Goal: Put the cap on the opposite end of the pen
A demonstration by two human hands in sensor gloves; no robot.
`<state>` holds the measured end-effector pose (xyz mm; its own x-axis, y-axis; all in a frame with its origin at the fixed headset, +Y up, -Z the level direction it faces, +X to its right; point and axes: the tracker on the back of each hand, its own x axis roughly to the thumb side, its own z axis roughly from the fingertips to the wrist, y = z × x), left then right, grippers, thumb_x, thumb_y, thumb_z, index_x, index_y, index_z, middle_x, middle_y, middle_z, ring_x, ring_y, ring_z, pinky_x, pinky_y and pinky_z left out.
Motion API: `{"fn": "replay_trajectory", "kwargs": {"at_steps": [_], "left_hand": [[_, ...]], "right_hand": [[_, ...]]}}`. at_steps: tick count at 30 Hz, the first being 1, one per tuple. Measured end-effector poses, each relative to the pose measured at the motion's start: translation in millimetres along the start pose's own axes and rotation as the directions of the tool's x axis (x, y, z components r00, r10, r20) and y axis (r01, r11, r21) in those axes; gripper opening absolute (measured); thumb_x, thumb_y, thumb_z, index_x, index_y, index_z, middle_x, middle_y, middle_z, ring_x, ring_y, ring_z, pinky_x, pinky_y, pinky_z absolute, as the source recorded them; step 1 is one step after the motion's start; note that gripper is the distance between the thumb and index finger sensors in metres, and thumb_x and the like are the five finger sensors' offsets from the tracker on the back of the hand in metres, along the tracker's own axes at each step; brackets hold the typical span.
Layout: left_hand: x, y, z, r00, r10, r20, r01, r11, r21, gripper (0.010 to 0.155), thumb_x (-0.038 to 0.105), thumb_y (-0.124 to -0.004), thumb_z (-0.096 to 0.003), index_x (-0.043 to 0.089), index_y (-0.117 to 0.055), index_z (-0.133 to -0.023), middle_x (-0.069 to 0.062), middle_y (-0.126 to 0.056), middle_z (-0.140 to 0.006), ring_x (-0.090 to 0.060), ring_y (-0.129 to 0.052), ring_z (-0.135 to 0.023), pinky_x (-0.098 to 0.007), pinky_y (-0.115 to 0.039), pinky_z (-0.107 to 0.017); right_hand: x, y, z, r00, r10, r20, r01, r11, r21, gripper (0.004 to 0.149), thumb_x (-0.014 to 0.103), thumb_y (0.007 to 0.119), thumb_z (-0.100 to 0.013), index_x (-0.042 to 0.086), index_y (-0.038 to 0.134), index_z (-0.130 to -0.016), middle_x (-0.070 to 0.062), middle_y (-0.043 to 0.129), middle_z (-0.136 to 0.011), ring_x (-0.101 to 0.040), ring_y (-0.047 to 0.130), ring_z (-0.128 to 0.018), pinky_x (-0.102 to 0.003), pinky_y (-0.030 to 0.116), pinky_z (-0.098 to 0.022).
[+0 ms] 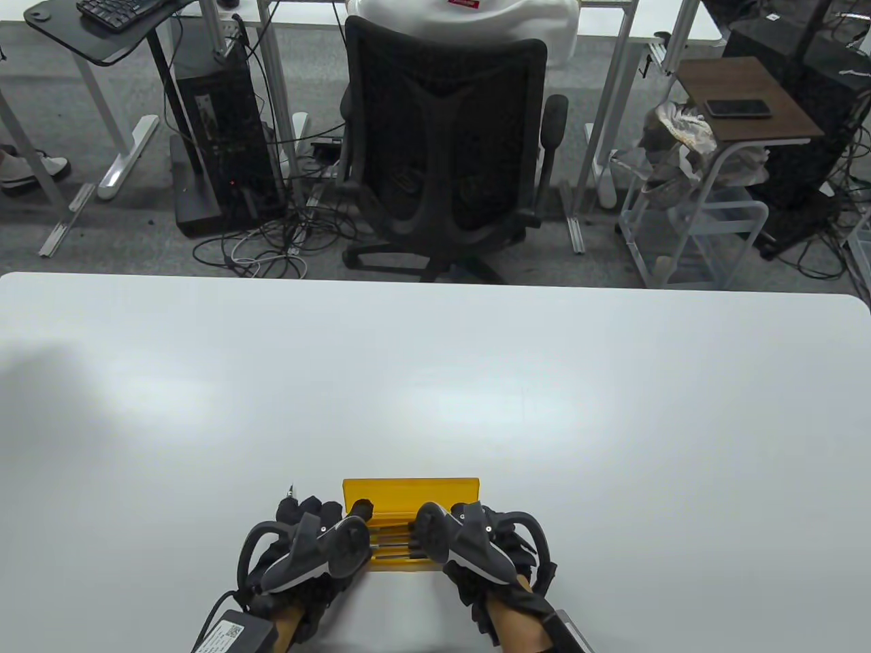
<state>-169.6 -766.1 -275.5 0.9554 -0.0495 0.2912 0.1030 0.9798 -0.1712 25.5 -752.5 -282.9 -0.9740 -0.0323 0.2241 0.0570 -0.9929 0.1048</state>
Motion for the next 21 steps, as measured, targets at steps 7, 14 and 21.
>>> {"fn": "replay_trajectory", "kwargs": {"at_steps": [7, 14, 21], "left_hand": [[0.1, -0.7, -0.2, 1.000, 0.013, -0.004, -0.013, 1.000, -0.018, 0.070, 0.053, -0.074, -0.0508, 0.029, -0.051, -0.112, -0.018, -0.075, -0.101, -0.038, -0.068, -0.085, -0.075, -0.040, -0.071], [0.0, -1.7, 1.0, 1.000, 0.026, -0.010, -0.026, 1.000, -0.016, 0.069, 0.054, -0.073, -0.0511, 0.029, -0.050, -0.112, -0.018, -0.074, -0.100, -0.038, -0.068, -0.085, -0.075, -0.040, -0.071], [0.7, -1.8, -0.2, 0.999, 0.030, -0.015, -0.030, 0.999, -0.016, 0.069, 0.053, -0.074, -0.0509, 0.029, -0.050, -0.112, -0.018, -0.075, -0.101, -0.038, -0.069, -0.085, -0.075, -0.040, -0.071]], "right_hand": [[10.0, 12.3, -3.3, 0.995, 0.096, 0.035, -0.098, 0.992, 0.078, 0.055, 0.041, 0.075, -0.042, 0.030, 0.071, -0.096, -0.007, 0.077, -0.096, -0.030, 0.082, -0.077, -0.049, 0.075, -0.056], [14.5, 15.8, -8.3, 0.995, 0.101, 0.006, -0.100, 0.980, 0.169, 0.057, 0.037, 0.069, -0.045, 0.028, 0.061, -0.100, -0.010, 0.069, -0.098, -0.033, 0.075, -0.080, -0.055, 0.068, -0.060], [16.9, 20.7, -1.8, 0.986, 0.162, 0.039, -0.162, 0.987, 0.003, 0.046, 0.032, 0.068, -0.044, 0.027, 0.075, -0.089, -0.011, 0.080, -0.089, -0.029, 0.085, -0.072, -0.049, 0.074, -0.057]]}}
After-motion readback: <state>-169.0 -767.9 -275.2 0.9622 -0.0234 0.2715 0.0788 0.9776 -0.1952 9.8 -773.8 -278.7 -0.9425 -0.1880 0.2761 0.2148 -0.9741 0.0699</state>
